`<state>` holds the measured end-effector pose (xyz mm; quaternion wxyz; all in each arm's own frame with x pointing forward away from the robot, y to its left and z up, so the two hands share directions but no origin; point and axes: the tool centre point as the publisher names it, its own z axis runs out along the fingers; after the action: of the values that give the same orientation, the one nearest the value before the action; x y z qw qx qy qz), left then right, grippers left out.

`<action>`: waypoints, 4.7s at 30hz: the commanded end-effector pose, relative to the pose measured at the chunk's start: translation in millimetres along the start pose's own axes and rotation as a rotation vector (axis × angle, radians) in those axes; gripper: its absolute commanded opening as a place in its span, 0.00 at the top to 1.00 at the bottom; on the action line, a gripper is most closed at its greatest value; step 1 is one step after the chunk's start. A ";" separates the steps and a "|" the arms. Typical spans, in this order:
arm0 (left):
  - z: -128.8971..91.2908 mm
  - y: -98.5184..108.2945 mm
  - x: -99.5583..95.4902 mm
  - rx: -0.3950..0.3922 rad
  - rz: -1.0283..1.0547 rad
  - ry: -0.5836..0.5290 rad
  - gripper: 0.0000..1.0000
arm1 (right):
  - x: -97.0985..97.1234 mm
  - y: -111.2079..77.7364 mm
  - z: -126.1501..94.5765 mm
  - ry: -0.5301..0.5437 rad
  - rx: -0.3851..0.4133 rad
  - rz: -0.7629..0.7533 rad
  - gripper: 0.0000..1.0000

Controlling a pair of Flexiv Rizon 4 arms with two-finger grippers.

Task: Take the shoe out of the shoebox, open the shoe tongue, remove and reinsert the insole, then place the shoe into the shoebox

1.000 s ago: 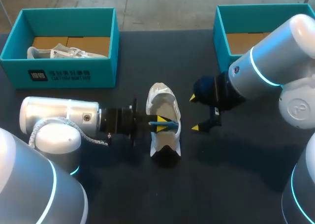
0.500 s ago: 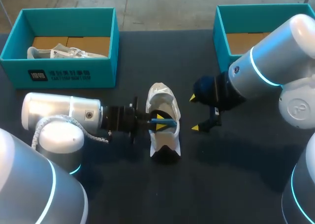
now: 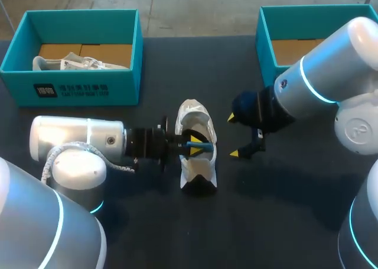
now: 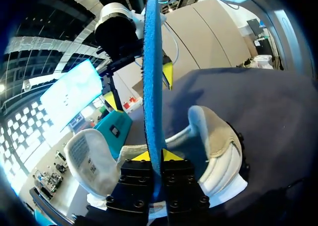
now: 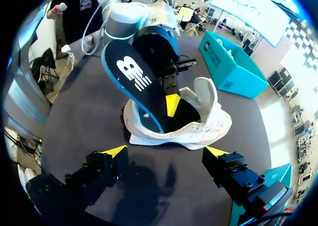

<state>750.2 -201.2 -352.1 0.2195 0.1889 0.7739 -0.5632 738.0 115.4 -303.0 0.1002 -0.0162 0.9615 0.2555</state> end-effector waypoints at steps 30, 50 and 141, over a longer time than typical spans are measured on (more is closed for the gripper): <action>-2.9 -1.9 5.7 0.026 0.082 0.071 1.00 | 0.7 0.5 1.0 -0.001 0.002 0.001 0.00; -12.2 -10.4 -4.8 0.029 0.105 0.027 0.56 | 0.7 0.5 1.0 -0.001 0.002 0.001 0.00; -9.8 -12.1 2.3 0.004 0.209 0.088 0.53 | 0.7 0.5 1.0 -0.001 0.002 0.001 0.00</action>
<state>745.6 -199.2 -345.6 0.2396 0.2938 0.7580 -0.5307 738.3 115.7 -303.1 0.0999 -0.0163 0.9615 0.2555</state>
